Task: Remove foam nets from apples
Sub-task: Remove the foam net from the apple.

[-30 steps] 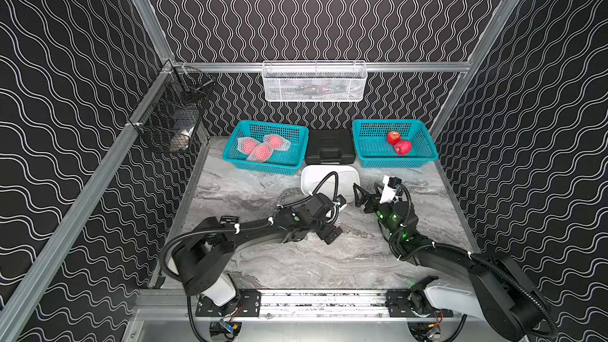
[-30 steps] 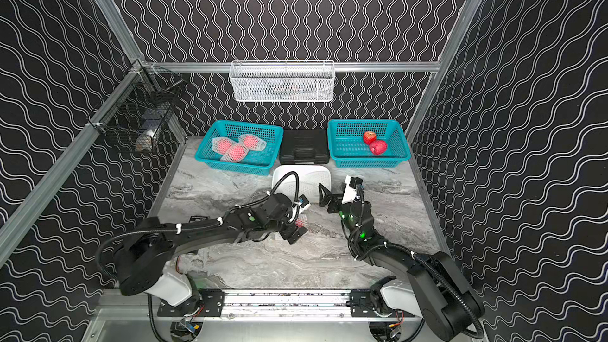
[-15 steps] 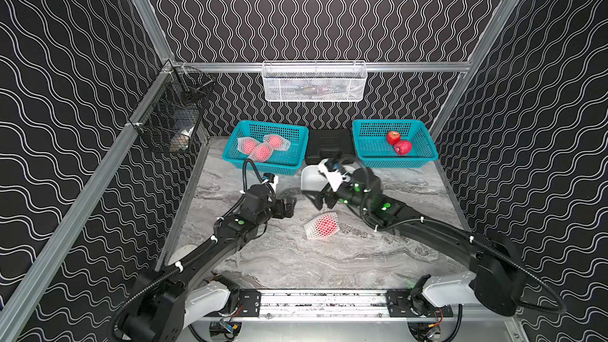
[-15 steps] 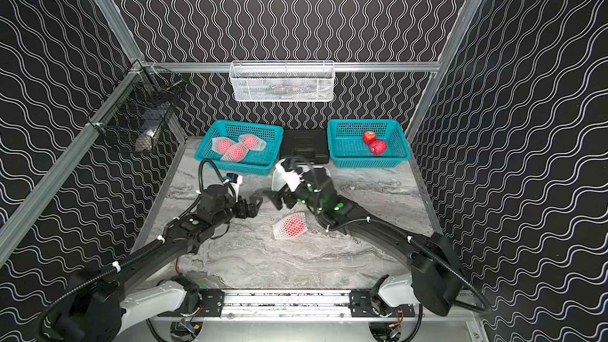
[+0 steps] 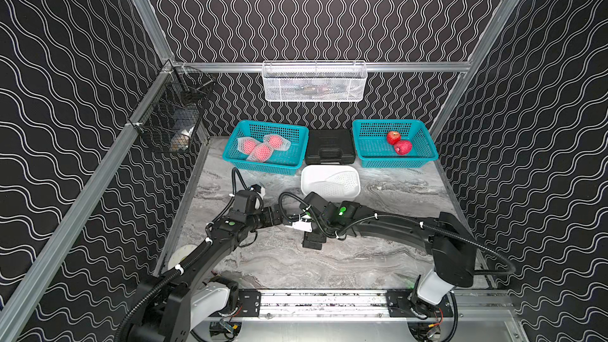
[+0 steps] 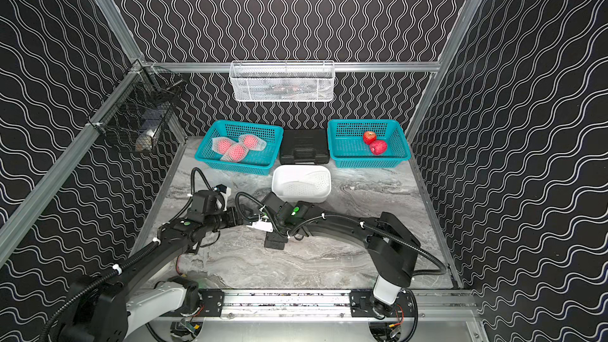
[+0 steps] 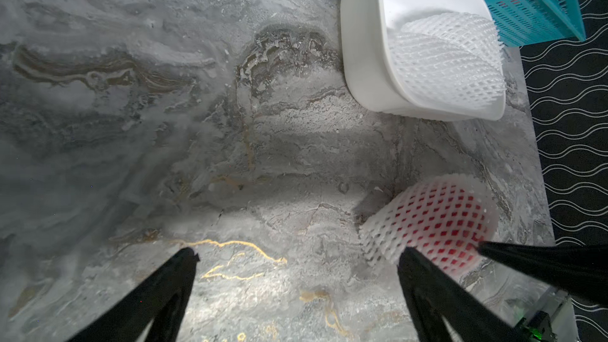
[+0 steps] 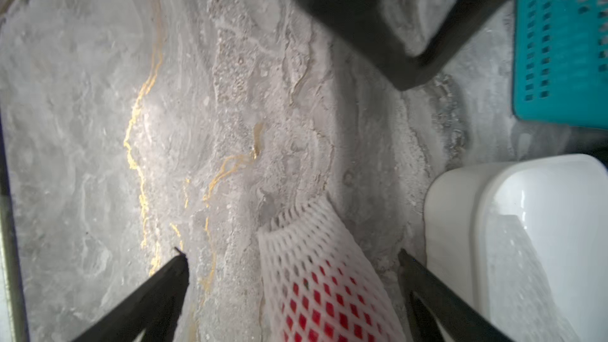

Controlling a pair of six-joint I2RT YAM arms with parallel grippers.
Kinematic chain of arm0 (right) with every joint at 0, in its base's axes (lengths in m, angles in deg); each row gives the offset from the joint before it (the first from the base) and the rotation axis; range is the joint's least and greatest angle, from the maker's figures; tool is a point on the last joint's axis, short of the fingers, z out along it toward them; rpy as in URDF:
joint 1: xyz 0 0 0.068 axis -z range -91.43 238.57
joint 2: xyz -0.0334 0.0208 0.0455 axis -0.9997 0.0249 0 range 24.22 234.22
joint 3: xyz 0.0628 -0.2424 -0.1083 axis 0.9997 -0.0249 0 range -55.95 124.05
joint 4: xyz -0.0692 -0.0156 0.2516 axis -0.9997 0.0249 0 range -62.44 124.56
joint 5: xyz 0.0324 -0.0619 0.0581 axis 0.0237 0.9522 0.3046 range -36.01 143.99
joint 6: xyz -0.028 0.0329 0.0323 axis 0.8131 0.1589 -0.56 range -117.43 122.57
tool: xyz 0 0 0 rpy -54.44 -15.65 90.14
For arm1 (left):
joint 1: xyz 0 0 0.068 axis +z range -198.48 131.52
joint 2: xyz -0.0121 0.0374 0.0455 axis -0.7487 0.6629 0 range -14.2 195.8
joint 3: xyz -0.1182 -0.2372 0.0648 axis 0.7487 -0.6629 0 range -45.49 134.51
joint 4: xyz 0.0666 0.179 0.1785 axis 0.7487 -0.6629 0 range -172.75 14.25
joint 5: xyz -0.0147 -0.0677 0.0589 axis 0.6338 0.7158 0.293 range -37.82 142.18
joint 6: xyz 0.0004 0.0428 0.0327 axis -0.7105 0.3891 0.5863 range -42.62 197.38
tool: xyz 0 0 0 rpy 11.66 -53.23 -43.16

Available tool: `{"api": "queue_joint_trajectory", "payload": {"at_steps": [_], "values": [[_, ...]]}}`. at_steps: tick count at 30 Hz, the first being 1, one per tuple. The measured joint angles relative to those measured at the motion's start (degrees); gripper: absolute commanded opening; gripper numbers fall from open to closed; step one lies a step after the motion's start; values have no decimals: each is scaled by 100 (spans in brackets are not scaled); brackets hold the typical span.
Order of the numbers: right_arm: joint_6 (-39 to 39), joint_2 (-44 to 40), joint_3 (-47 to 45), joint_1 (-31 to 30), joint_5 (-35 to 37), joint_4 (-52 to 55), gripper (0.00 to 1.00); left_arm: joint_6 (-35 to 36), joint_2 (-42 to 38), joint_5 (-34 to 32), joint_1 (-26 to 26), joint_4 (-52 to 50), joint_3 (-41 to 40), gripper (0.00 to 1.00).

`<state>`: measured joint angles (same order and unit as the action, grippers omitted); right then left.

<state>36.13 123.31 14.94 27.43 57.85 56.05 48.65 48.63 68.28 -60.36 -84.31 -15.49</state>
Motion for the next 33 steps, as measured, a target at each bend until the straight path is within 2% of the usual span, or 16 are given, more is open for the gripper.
{"api": "queue_joint_trajectory", "payload": {"at_steps": [8,18,26,30,33], "values": [[310,656,256,4,564,289,100,-11,109,131,2,138,-146,99],[730,743,-267,4,1196,-586,95,-20,122,179,9,254,-203,99],[949,911,-420,2,1429,-1158,76,-20,129,229,15,348,-225,99],[997,944,-422,-2,1443,-1270,53,-24,164,293,13,382,-225,99],[997,927,-448,-2,1414,-1303,40,-24,164,297,13,393,-225,99]]}}
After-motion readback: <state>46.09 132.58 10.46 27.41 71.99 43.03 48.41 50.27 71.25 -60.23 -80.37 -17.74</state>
